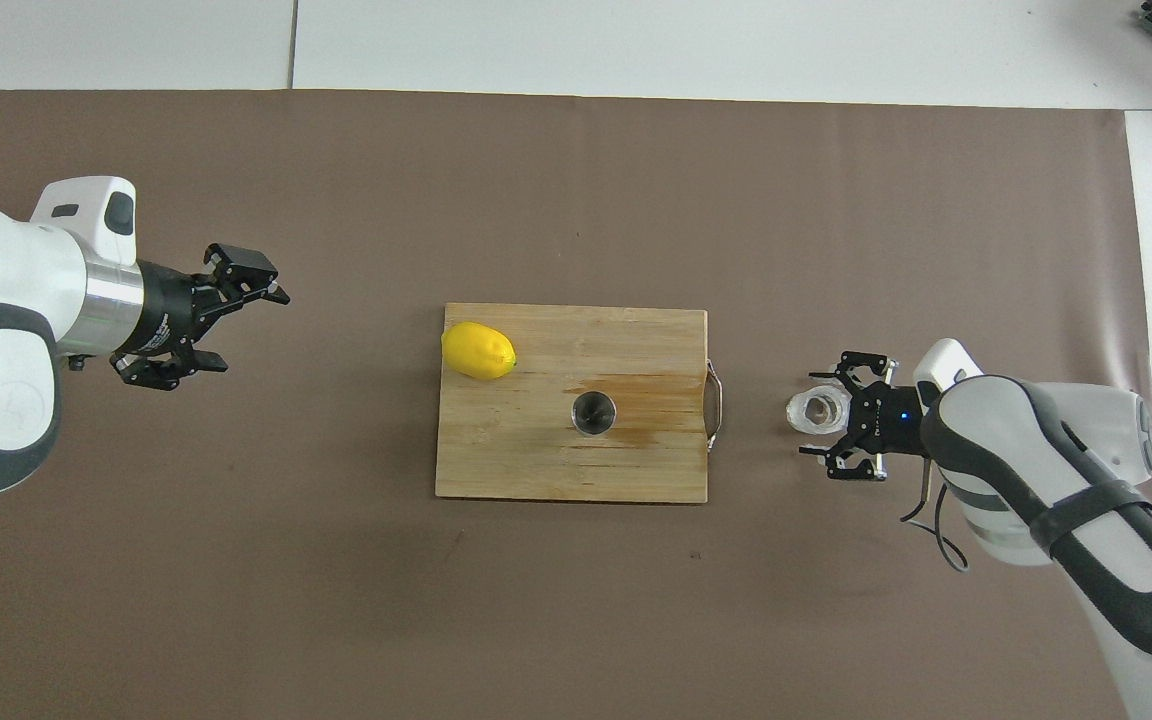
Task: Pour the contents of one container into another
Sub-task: 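Withdraw the left gripper to rest while the right gripper grasps the white cup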
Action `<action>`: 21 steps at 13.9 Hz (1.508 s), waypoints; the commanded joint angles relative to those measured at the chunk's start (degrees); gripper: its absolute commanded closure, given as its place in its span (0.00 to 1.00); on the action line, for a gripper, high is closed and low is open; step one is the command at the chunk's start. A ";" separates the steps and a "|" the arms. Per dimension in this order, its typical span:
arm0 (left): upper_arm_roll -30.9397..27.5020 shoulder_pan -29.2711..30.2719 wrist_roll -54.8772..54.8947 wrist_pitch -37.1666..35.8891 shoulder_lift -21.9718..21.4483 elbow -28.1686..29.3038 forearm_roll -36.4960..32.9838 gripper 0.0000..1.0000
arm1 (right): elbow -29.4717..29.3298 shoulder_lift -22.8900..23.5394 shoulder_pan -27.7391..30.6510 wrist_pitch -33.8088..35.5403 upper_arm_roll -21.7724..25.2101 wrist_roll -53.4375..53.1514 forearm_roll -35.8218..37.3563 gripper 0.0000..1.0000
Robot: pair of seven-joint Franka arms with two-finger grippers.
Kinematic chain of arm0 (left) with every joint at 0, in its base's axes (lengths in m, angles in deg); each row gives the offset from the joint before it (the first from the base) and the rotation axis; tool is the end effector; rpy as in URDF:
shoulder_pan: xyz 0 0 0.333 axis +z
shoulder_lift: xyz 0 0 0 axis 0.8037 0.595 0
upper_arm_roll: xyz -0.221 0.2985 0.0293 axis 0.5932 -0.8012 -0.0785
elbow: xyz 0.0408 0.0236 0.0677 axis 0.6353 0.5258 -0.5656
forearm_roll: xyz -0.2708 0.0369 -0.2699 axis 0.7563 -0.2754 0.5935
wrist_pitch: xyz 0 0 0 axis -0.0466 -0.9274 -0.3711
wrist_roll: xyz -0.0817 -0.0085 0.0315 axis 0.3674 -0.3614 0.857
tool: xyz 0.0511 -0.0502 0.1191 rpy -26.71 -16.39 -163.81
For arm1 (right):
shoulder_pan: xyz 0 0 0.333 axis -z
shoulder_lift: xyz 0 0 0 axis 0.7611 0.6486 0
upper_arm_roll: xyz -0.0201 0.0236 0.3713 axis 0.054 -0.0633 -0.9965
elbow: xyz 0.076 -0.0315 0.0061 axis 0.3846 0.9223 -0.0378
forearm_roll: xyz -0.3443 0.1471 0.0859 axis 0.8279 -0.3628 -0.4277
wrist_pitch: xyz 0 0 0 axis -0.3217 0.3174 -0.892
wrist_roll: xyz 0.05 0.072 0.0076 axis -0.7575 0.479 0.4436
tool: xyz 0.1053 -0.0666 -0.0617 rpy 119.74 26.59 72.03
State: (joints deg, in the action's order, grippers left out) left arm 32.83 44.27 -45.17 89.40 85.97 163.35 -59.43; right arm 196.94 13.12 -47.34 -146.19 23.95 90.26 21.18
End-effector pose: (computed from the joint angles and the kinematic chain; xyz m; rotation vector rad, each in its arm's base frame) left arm 0.5566 -0.0916 0.5092 2.8099 0.8129 0.0065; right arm 0.5002 0.0297 0.2894 -2.0532 -1.7302 -0.6835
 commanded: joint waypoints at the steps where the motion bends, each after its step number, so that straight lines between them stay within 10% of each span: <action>1: -0.28 0.42 9.09 -1.89 -1.44 -1.47 -4.92 0.00 | 0.40 0.35 0.15 -0.97 -0.28 2.31 -1.77 0.00; 8: -3.27 1.21 31.33 -5.74 -2.06 -7.00 -9.33 0.00 | 0.48 0.26 0.15 -0.97 -0.28 2.22 -1.77 0.00; 16: -3.10 1.48 37.60 -26.39 -1.71 -20.71 -16.44 0.00 | 0.31 0.26 0.15 -0.88 -0.37 2.05 -1.77 0.38; 21: -2.84 1.22 36.90 -23.44 -2.14 -19.23 -15.92 0.00 | 0.13 0.18 0.15 -0.62 -0.45 1.69 -1.77 0.59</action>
State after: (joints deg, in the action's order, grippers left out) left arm 29.96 45.69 -8.33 65.00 84.08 143.62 -74.44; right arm 197.10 12.73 -47.32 -145.93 23.96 90.29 21.17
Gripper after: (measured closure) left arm 0.000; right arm 0.480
